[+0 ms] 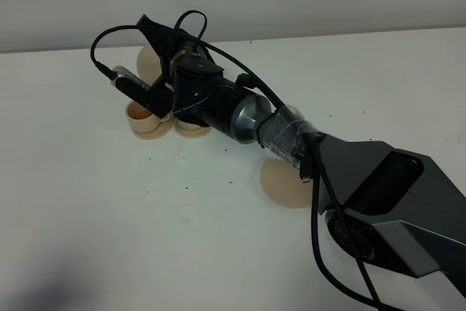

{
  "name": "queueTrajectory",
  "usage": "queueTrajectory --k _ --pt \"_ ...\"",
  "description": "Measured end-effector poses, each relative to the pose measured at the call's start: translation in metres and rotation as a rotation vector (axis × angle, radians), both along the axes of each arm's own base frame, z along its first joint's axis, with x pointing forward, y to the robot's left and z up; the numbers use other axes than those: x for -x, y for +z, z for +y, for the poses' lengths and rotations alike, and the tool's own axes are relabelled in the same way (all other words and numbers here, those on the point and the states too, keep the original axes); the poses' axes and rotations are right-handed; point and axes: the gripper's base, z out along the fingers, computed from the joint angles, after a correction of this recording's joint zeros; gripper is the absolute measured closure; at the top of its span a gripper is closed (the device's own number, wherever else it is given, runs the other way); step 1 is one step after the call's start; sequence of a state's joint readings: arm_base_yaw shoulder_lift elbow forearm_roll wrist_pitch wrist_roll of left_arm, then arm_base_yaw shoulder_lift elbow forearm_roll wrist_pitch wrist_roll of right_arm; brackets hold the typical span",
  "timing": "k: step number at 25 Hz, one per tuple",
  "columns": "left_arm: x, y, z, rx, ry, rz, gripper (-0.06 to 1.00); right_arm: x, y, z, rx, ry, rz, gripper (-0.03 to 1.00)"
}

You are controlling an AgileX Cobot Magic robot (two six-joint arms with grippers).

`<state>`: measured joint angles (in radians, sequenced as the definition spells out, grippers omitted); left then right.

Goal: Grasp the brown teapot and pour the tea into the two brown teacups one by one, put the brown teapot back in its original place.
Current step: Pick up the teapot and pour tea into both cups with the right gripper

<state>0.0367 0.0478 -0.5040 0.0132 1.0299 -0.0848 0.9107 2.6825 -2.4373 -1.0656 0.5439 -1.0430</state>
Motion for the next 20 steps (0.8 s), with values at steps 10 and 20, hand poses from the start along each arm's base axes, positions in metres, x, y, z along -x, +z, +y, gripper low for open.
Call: queueTrajectory --k 10,20 --pt "0.0 0.0 0.0 0.0 0.0 0.0 0.55 0.004 0.0008 0.0045 0.024 0.035 -0.02 0.86" --pt "0.0 0.0 0.0 0.0 0.0 0.0 0.55 0.0065 0.0017 0.0071 0.067 0.058 -0.051 0.86"
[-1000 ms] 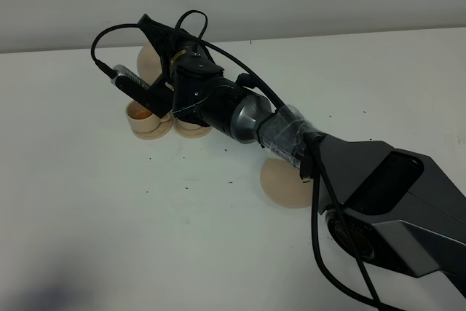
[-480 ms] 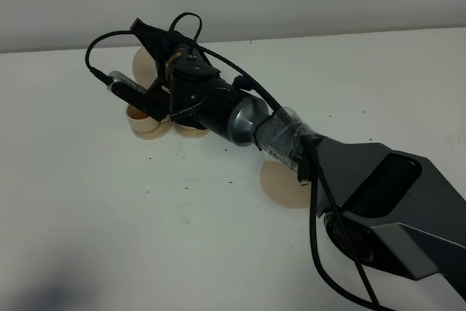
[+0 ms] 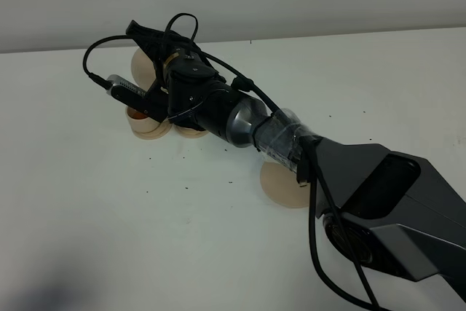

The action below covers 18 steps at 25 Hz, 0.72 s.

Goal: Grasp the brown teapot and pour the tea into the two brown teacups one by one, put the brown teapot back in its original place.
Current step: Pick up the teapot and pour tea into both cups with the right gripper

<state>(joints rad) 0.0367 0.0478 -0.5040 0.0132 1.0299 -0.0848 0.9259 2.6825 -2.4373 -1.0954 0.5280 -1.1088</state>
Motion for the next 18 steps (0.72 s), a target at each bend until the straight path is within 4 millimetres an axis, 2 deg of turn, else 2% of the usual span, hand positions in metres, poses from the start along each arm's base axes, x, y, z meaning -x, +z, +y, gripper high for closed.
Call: queueTrajectory --k 18 --pt "0.0 0.0 0.0 0.0 0.0 0.0 0.55 0.0002 0.0009 0.0004 0.0 -0.002 -0.012 0.86"
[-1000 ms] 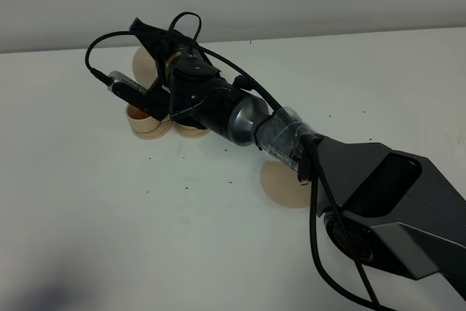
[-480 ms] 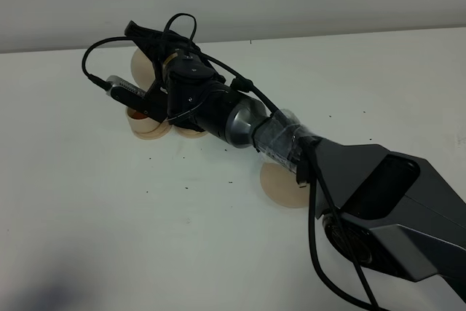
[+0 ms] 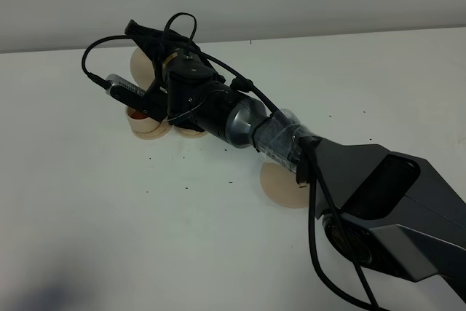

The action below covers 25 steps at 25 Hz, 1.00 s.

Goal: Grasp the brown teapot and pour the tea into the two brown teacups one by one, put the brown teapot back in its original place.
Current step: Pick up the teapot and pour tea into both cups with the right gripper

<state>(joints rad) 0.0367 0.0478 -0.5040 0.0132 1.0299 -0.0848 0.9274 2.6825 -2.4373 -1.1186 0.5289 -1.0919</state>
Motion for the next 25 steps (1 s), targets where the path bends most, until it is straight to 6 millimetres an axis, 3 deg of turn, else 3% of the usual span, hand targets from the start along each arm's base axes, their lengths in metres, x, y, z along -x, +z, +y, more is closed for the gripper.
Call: queueTrajectory --k 25 --pt "0.0 0.0 0.0 0.0 0.0 0.0 0.55 -0.0013 0.0039 0.0011 0.017 0.025 -0.057 0.86"
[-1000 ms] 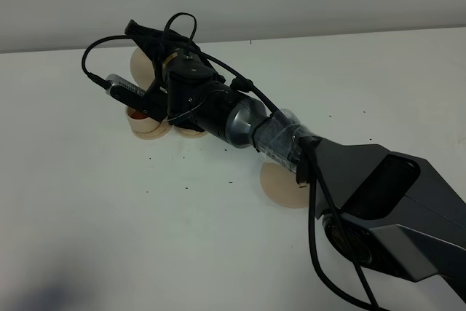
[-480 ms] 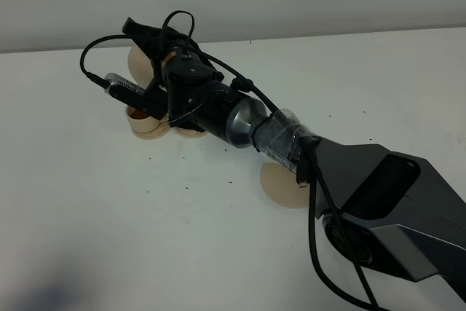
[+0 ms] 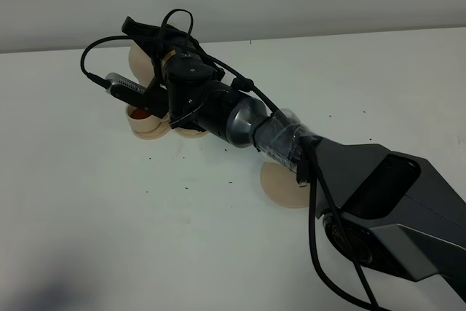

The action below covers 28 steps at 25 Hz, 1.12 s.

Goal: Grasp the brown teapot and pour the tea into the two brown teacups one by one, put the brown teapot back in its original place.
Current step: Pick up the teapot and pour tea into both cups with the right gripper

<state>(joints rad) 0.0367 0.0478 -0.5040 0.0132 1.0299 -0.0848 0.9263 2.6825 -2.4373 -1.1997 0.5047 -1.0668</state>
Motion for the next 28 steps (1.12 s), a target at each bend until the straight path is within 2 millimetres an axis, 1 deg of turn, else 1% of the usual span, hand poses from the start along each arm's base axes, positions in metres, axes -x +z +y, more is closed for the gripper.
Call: queueTrajectory --k 28 --pt "0.0 0.0 0.0 0.0 0.0 0.0 0.55 0.0002 0.0005 -0.0007 0.025 -0.01 -0.018 0.86"
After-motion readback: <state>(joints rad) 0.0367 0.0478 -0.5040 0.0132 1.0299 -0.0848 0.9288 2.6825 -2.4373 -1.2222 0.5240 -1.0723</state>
